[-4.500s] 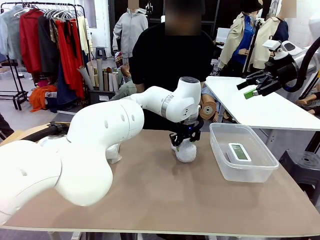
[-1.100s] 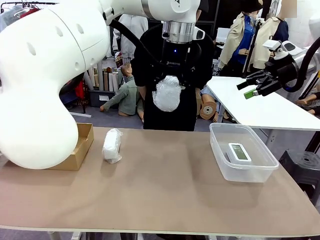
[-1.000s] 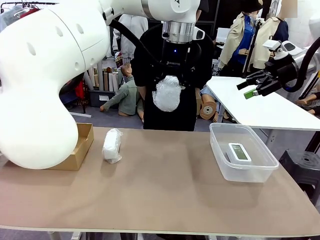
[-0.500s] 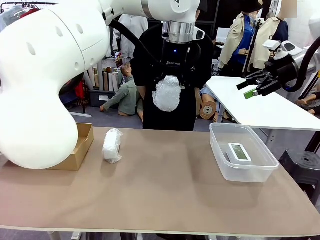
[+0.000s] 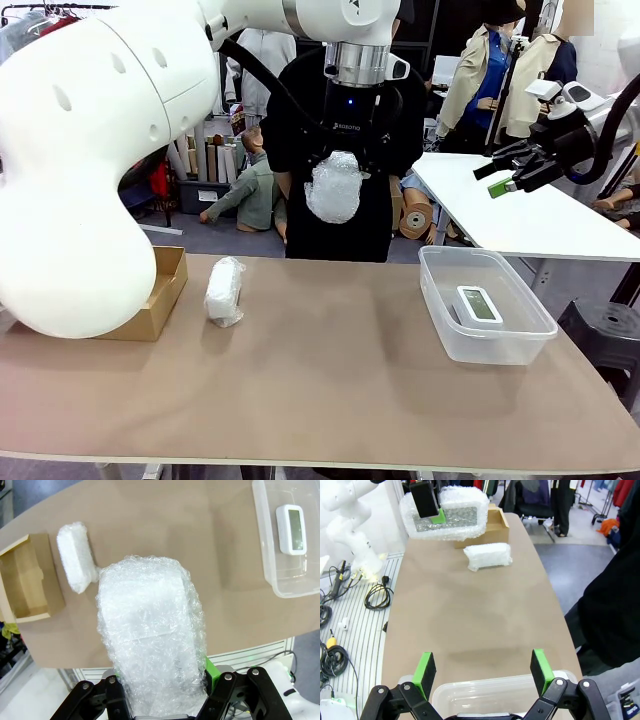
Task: Separate and place wrapped and unwrapped clocks.
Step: If the picked Digital clock is wrapped, place it in the Package Box ; if not, place it in the Organizing box.
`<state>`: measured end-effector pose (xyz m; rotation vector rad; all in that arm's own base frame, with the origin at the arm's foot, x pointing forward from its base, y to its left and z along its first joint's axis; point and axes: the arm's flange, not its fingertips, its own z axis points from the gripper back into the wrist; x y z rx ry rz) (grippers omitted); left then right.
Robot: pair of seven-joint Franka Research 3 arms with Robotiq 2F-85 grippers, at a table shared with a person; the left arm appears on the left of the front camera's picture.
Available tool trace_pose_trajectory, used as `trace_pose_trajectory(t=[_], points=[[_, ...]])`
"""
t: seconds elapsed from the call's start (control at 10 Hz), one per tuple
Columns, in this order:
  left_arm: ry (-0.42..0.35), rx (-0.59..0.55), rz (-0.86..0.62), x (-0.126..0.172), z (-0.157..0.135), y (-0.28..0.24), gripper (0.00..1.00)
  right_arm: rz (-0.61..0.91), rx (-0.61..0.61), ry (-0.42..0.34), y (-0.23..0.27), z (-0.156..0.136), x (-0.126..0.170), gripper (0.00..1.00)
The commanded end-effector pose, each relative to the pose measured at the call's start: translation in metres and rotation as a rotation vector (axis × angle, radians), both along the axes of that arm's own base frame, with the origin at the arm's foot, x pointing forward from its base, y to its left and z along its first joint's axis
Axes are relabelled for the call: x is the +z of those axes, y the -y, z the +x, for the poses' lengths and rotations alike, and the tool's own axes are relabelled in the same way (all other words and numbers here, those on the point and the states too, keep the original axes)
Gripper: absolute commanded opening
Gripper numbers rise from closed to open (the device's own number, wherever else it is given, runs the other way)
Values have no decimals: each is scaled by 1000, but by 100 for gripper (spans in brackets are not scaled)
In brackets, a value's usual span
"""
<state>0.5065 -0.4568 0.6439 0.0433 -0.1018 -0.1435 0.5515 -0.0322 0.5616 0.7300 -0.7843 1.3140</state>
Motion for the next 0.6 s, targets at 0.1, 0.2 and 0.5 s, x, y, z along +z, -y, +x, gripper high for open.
trace_pose_trajectory(t=[0.1, 0.2, 0.5], points=[[-2, 0, -7, 4, -1, -2, 0, 2, 0, 4, 0, 0, 2, 100], [-2, 0, -7, 4, -1, -2, 0, 2, 0, 4, 0, 0, 2, 100], [-2, 0, -7, 4, -1, -2, 0, 2, 0, 4, 0, 0, 2, 100]])
